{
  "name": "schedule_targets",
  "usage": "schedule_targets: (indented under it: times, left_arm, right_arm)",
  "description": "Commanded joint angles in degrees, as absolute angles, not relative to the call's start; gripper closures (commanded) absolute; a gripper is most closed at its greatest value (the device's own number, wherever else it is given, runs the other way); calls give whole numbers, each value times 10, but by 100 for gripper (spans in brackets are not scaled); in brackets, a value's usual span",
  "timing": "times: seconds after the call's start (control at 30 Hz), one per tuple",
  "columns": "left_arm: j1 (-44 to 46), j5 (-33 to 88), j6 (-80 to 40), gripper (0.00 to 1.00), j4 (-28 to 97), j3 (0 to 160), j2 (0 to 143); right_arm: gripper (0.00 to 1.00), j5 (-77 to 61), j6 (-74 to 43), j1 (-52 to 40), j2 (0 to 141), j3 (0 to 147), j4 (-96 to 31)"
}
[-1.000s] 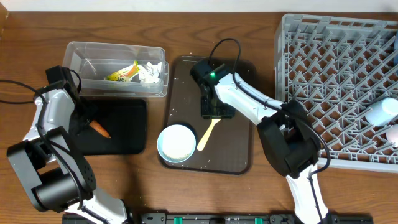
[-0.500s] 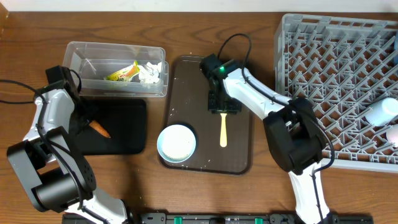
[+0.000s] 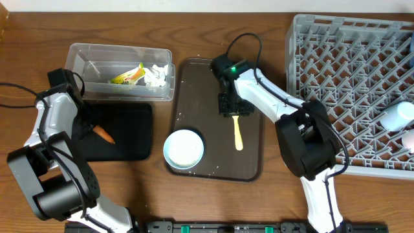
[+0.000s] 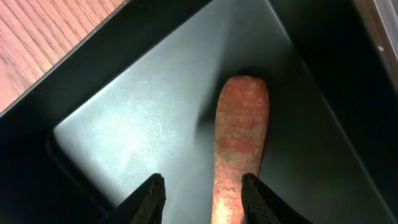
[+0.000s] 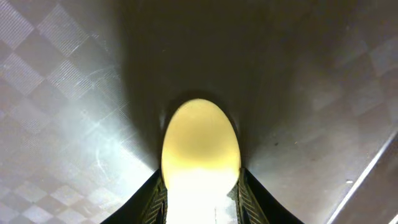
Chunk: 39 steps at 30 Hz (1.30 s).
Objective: Sort waste into correct bins and load items into the dishwasher rack
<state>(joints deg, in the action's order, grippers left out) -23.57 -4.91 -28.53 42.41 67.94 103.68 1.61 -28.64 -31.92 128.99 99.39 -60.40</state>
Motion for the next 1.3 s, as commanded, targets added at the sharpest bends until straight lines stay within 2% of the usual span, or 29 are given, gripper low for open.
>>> schedule_targets:
  times: [0.0, 0.43, 0.47, 0.53, 0.57, 0.8, 1.27]
  left_arm:
    - [-238, -56, -288, 58, 428, 676, 1041]
    - [-238, -56, -288, 58, 428, 676, 1041]
    - [-238, -56, -288, 58, 428, 676, 1041]
    - [-238, -56, -288, 58, 428, 676, 1041]
    - [-238, -56, -288, 58, 428, 676, 1041]
    - [-238, -56, -288, 58, 429, 676, 1041]
    - [-238, -56, -288, 58, 430, 676, 1041]
  right_arm:
    - [67, 32, -229, -299, 1281, 1014, -604]
    - [68, 23, -171, -262, 1189, 1015, -605]
    - [65, 20, -171, -260, 1188, 1015, -606]
    - [49, 10, -171, -259, 1191, 1014, -608]
    - [44, 7, -171, -259, 1192, 1014, -610]
    - [28, 6, -172, -282, 1225, 1014, -606]
    - [29, 10, -233, -289, 1315, 1014, -601]
